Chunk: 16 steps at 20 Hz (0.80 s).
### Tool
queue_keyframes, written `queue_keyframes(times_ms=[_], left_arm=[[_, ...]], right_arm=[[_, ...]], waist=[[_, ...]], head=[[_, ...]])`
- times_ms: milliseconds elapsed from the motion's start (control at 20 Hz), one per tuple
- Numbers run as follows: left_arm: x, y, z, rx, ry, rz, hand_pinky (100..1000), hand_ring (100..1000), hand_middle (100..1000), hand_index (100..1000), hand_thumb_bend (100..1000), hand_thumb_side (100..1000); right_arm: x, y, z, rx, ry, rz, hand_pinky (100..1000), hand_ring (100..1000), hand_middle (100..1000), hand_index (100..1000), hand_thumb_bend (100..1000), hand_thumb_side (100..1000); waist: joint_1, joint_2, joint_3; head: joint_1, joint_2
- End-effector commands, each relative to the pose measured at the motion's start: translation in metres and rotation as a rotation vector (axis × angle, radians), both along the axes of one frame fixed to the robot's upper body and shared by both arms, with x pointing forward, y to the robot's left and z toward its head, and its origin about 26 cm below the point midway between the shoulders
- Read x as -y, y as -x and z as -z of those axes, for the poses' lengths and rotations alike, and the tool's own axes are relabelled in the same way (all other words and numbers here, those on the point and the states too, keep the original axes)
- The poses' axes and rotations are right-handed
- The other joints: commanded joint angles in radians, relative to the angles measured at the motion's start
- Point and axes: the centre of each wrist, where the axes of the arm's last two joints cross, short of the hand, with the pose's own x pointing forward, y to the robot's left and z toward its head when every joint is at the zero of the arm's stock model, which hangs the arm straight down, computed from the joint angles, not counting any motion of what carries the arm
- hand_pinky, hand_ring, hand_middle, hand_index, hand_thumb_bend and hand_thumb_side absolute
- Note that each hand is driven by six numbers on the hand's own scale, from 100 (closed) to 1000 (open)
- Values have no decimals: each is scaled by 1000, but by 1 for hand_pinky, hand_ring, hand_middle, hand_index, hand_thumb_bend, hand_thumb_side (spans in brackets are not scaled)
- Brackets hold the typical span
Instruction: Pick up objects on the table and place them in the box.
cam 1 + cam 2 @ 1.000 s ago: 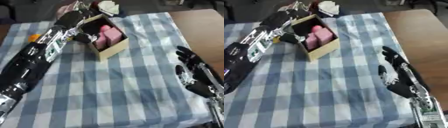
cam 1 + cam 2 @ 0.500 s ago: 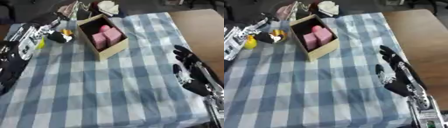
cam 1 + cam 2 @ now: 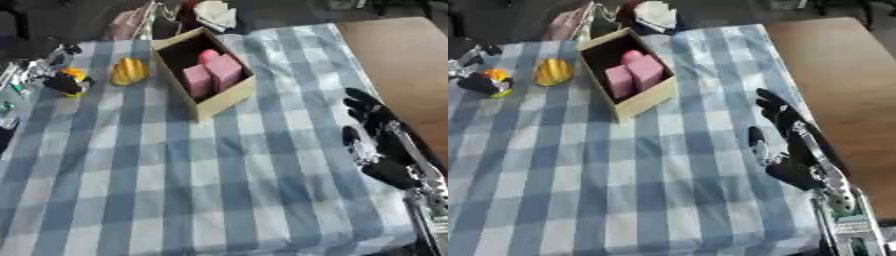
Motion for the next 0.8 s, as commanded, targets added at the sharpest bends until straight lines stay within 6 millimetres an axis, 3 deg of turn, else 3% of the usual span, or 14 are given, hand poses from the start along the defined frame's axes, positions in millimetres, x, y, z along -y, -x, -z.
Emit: queue_keyframes(times_ms=[50,200,800], left_arm=[[-25,6,-13,35,-27,-78,744,724,786,867,357,295],[-33,9,-5,43,-22,-116,732,702,773,862,352,261],[-37,13,8,116,1,-148,738,711,787,866,330,306]], right_arm=[[4,-1,-6,18,8,10,1000,1000,1000,1000,100,389],[5,-1,-6,19,7,13,1000,1000,1000,1000,100,387],[3,-4,-11,38,7,4,1000,1000,1000,1000,100,375]], waist=[[-11,-12,3],[-12,-11,5],[-14,18,-10]], head=[[-5,-2],[-6,-2],[12,-2]])
